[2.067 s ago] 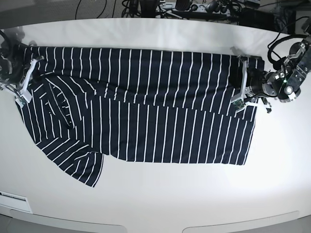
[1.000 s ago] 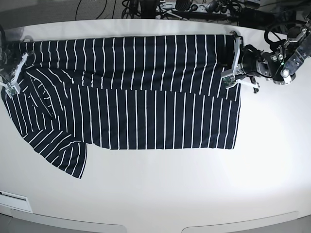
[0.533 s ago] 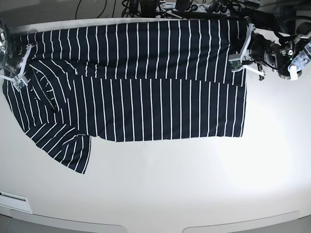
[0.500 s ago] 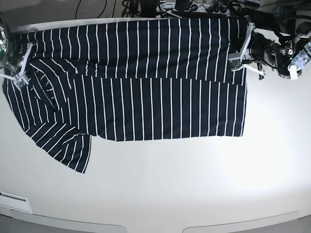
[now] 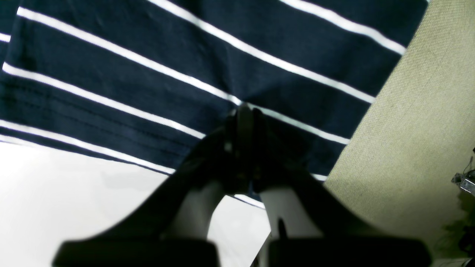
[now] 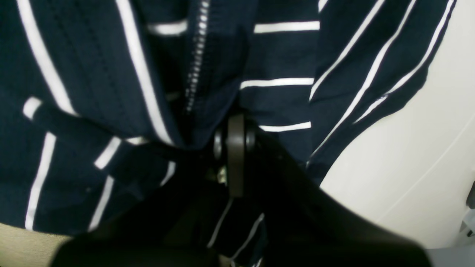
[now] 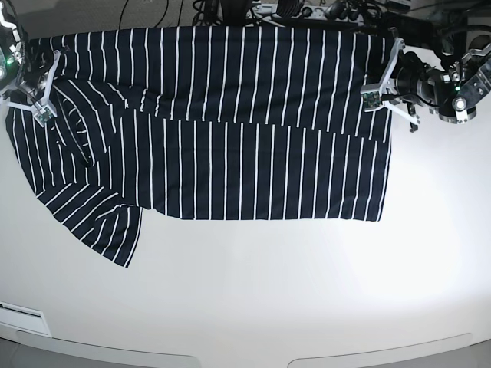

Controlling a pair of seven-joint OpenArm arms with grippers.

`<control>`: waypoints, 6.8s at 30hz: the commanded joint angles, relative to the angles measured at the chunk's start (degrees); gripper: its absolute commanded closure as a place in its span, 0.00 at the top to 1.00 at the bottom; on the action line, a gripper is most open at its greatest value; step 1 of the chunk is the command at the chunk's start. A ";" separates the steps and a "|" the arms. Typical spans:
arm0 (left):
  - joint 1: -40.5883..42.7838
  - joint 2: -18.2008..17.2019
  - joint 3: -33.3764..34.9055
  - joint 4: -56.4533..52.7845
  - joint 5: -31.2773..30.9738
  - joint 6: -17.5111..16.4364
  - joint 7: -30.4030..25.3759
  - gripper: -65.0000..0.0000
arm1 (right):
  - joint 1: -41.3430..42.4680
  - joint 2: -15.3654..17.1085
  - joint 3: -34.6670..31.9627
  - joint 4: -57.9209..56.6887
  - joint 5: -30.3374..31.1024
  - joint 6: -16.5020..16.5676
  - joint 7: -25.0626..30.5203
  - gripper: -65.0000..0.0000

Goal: Fold the T-shirt properly
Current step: 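Keep dragging the folded shirt with both grippers, then open them, then move the left gripper to the folded shirt's loose edge and grasp, then move the right gripper to the same loose edge and grasp, then lift the loose edge with both grippers and fold it over the shirt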

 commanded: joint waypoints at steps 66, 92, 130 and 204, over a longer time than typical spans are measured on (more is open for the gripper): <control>-4.48 3.96 -22.69 -2.34 7.56 12.39 -7.19 0.00 | 4.63 -1.42 18.08 11.89 9.79 5.11 0.35 0.00; -34.18 30.67 -30.01 -69.72 -24.61 1.70 6.95 0.55 | 4.68 -2.93 18.08 11.89 11.26 6.60 2.25 0.00; -34.75 33.46 -28.50 -69.72 -24.55 0.44 7.98 0.00 | 62.99 -12.59 15.87 -68.89 28.59 18.53 8.52 0.61; -33.03 12.90 -15.02 -40.06 -44.55 -10.39 26.40 0.00 | 45.88 1.73 2.36 -27.89 47.41 23.14 -17.25 0.00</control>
